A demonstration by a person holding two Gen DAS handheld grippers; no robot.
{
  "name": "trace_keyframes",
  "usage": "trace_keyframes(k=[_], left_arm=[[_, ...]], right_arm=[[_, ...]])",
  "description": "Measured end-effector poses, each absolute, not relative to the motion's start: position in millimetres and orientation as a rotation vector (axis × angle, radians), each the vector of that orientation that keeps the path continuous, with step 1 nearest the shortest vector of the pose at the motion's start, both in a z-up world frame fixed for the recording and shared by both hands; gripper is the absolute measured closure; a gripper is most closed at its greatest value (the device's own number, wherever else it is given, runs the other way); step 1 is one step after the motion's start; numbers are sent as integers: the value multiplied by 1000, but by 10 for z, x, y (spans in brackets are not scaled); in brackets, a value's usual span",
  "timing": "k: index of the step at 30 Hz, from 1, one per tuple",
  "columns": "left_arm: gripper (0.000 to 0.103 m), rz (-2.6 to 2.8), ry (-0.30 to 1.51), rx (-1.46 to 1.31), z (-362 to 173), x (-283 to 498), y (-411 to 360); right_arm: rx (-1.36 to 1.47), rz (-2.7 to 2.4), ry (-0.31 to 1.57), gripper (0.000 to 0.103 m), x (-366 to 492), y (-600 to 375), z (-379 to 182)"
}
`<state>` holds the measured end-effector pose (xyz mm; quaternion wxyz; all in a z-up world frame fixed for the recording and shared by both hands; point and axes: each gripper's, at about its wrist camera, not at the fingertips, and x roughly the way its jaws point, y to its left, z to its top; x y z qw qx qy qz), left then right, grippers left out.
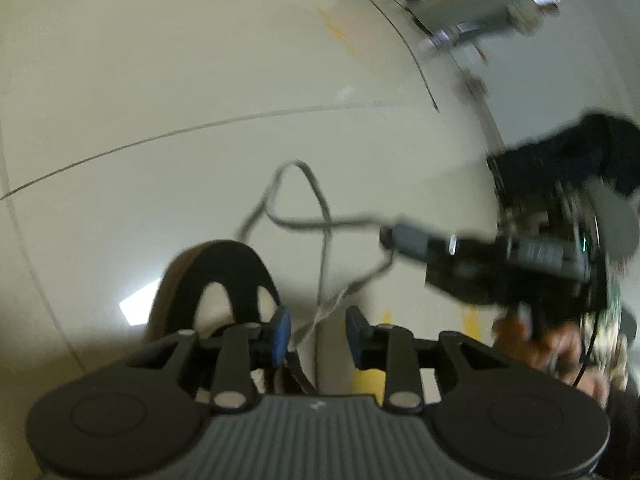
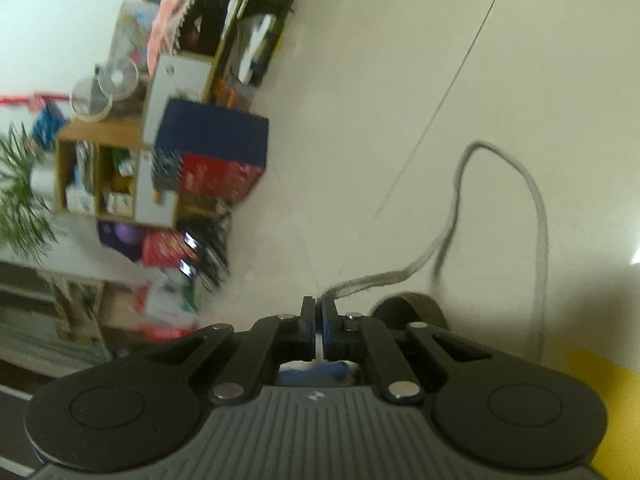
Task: Lace up shoes with both hands
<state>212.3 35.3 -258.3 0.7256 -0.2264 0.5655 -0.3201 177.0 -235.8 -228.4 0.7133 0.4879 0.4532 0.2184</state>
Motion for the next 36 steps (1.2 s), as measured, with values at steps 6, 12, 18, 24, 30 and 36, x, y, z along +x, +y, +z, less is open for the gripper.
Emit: trace_keyframes(k=[6,12,18,24,30,36], left_arm=[[72,-817,1239,-300,-2578,2096,54],[84,-793,1245,-252,-2674,2171,-23],[86,-790,1291,-360,-2762,2247,-2],[97,-741,1272,-610,-2736,2414,164],[97,-642,1168,-808,-2617,2542,507],[97,-620,1072,-855,-2249,2582,701]], right_arm=[[1135,520,990,99,1774,-2375,-2200],[1139,535,994,99,1799,-2394,-2168],[1104,567,1003,96,1802,-2397,-2100],[992,538,990,69,1782,-2431,-1970],[837,532,1020,62,1731,-2329,-2031],[640,594,1075,62,1645,-1914,-2148]])
